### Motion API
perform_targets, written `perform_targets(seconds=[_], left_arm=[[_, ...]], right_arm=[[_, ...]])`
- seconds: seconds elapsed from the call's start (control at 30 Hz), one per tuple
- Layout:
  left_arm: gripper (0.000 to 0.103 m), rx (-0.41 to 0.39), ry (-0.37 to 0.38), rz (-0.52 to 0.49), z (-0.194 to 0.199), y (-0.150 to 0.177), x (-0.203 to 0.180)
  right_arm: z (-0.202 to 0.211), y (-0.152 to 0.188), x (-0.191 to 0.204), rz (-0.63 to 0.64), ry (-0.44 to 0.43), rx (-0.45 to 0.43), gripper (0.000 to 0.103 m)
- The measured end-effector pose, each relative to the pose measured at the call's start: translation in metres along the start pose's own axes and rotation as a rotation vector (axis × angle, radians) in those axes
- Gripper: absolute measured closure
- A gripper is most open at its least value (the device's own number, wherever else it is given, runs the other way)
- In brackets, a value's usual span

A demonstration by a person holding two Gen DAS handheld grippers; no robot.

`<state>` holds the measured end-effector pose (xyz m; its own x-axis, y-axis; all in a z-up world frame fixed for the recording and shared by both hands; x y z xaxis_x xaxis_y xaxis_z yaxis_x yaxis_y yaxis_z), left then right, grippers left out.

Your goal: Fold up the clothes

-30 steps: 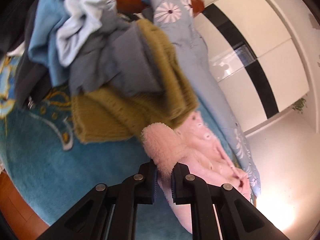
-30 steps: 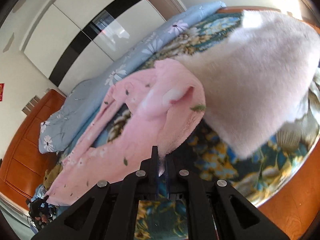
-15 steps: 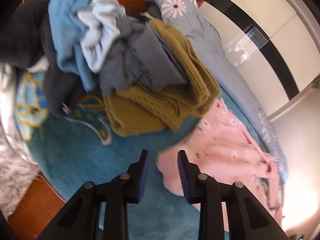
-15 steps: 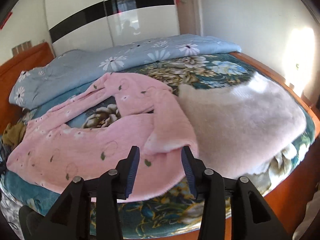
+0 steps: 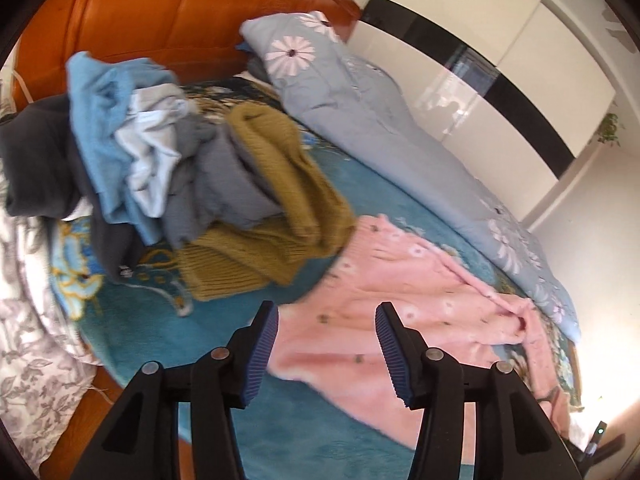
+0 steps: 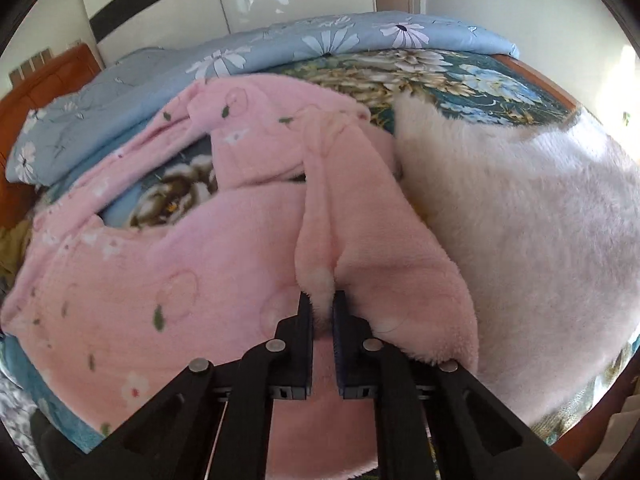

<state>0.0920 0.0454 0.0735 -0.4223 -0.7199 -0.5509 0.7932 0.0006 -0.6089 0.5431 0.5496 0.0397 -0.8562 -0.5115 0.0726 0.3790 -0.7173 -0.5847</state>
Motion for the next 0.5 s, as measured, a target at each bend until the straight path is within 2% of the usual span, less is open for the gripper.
perform_targets(seconds=[0.1,0.17,0.23,0.3,0.37,0.5], left_arm=[[0.048,0.028,0.047,-0.025,-0.016,0.0,-0.025],[0.048,0.049,0.065,-0.048,-0.027,0.002,-0.041],[0.048,0.07,0.083,-0.069,-0.035,0.005,-0.057],[0.048,0.09,0.096,-0.082,-0.045,0.01,-0.069],[0.048,0.112,0.106,-0.076,-0.058,0.015,-0.076],[0.048,0.152,0.131,-0.044,-0.082,0.026,-0.085]], right_arm=[[0.051,-0.028,-0.037,-0.111,-0.036,-0.139,0.095],[0.082,-0.044,-0.069,-0.179,-0.009,-0.216,0.095],[0.101,-0.053,-0.101,-0.233,0.056,-0.253,0.095],[0.105,-0.055,-0.13,-0.282,0.128,-0.253,0.098],[0.098,-0.049,-0.156,-0.33,0.208,-0.215,0.098],[0.076,-0.025,-0.184,-0.428,0.248,-0.125,0.098]])
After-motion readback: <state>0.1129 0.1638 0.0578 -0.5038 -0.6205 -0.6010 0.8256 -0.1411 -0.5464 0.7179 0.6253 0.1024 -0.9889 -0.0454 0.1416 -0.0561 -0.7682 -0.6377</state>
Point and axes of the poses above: each gripper's, at about its wrist camera, not at the fingertips, and z roughly against the way its jaws point, x to its left, y to its underside, the point moved 1 cm from there along -z, roughly the way its jaws point, and after that the axes turned 8 degrees about y, right-handed, at the moved point
